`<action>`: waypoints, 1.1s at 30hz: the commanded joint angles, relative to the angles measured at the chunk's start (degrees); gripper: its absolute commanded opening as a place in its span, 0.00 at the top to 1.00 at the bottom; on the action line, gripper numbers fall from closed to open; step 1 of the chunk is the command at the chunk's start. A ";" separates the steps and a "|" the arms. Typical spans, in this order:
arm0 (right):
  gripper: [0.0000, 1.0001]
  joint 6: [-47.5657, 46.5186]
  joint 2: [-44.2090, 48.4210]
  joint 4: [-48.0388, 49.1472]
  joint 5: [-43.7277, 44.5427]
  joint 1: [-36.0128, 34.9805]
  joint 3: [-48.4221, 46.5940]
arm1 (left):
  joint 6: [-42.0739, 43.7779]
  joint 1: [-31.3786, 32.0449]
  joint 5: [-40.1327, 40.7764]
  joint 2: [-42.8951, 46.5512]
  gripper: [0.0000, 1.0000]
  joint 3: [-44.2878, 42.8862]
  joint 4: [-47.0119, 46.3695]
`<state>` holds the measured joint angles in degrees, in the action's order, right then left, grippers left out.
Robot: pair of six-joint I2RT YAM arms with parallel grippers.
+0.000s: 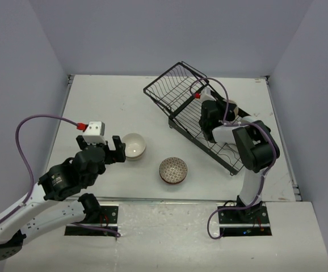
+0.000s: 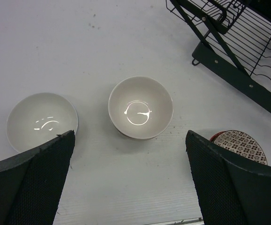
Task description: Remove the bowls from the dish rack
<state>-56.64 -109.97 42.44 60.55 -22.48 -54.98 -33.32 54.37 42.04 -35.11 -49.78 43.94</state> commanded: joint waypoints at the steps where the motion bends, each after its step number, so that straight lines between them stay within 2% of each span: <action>1: 1.00 -5.49 1.25 15.39 2.55 -0.28 -1.09 | 1.15 -0.58 1.64 0.66 0.00 0.38 -1.93; 6: 1.00 -14.10 0.55 26.10 2.73 -0.46 -1.36 | 0.80 -1.02 2.08 1.01 0.00 0.47 -2.02; 9: 1.00 -15.35 2.39 27.79 3.08 -1.07 -1.44 | 1.15 -1.28 1.64 0.92 0.00 0.47 -2.54; 12: 1.00 -4.05 8.42 12.83 2.82 -2.21 -2.06 | 1.85 -1.55 0.59 0.66 0.00 0.30 -3.33; 13: 1.00 10.27 10.63 -6.90 0.64 -2.48 -4.24 | 1.94 -1.63 0.32 0.57 0.00 0.12 -3.51; 15: 1.00 30.69 16.42 -33.50 -5.32 -2.66 -9.76 | 2.12 -1.63 -0.55 0.31 0.00 -0.05 -3.86; 16: 1.00 43.85 17.59 -42.52 -8.84 -2.48 -12.49 | 2.12 -1.63 -0.73 0.31 0.00 -0.32 -4.04; 17: 1.00 46.25 18.73 -50.53 -12.18 -2.48 -14.95 | 2.12 -1.63 -1.52 -0.04 0.00 -0.49 -4.13; 19: 1.00 51.16 21.89 -55.58 -13.44 -3.09 -15.68 | 1.59 -1.63 -2.75 -0.83 0.00 -1.45 -4.30; 23: 1.00 60.58 26.73 -64.48 -23.80 -3.71 -17.09 | -0.07 -1.63 -8.97 -4.69 0.00 -3.13 -8.07; 24: 1.00 62.51 27.52 -66.41 -28.95 -3.62 -17.52 | -0.43 -1.63 -10.04 -5.92 0.00 -3.74 -8.87; 26: 1.00 67.61 28.94 -70.98 -34.77 -3.71 -19.02 | -0.26 -1.63 -13.47 -11.80 0.00 -6.45 -11.49; 27: 1.00 69.11 28.94 -72.57 -40.46 -3.71 -19.63 | 0.01 -1.55 -14.35 -14.34 0.00 -7.95 -11.86; 31: 1.00 74.91 29.03 -79.50 -49.36 -3.80 -22.88 | 2.47 -0.50 -17.25 -31.19 0.00 -18.67 -11.78; 33: 1.00 76.59 28.94 -81.89 -52.10 -3.80 -24.03 | 3.35 0.73 -17.43 -35.97 0.00 -25.32 -10.38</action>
<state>11.84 -82.13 -33.87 18.35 -26.00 -74.24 -32.82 53.60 27.86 -65.67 -67.46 35.05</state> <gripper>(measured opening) 0.103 0.997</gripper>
